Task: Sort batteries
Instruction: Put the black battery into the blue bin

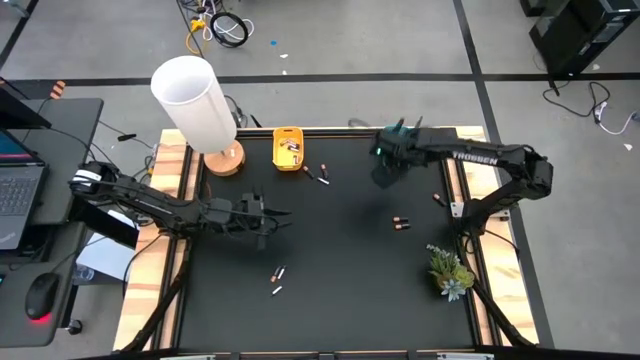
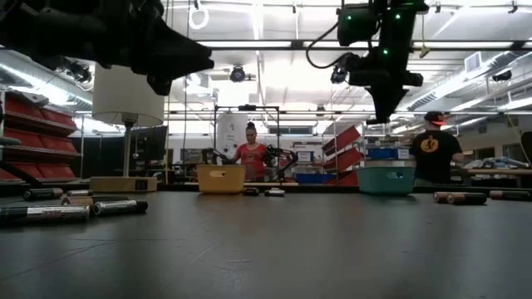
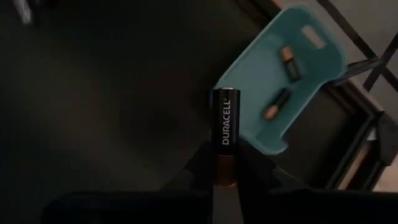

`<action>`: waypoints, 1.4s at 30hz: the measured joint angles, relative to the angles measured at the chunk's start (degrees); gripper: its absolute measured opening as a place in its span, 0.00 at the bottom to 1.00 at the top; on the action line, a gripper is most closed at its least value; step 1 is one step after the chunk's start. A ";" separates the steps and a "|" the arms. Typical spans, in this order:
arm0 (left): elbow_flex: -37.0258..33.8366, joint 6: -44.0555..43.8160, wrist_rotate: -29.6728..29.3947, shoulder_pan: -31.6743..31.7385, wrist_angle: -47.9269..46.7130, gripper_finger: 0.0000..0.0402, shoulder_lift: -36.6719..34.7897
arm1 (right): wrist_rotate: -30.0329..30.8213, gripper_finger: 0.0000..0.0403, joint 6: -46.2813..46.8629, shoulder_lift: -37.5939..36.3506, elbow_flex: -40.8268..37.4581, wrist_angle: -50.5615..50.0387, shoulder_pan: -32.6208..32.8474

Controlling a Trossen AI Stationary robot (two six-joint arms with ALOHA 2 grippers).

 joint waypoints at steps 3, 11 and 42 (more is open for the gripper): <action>0.04 -4.35 1.53 -0.41 0.09 0.33 0.70 | -0.96 0.11 -2.22 -0.02 2.88 0.04 -4.17; 0.07 -9.75 3.35 -1.11 -0.94 0.33 4.54 | -11.24 0.11 -6.40 2.03 4.29 0.59 -10.27; 0.04 -9.99 5.36 -4.32 3.96 0.33 6.62 | -17.34 0.11 -9.26 2.86 4.28 1.95 -15.47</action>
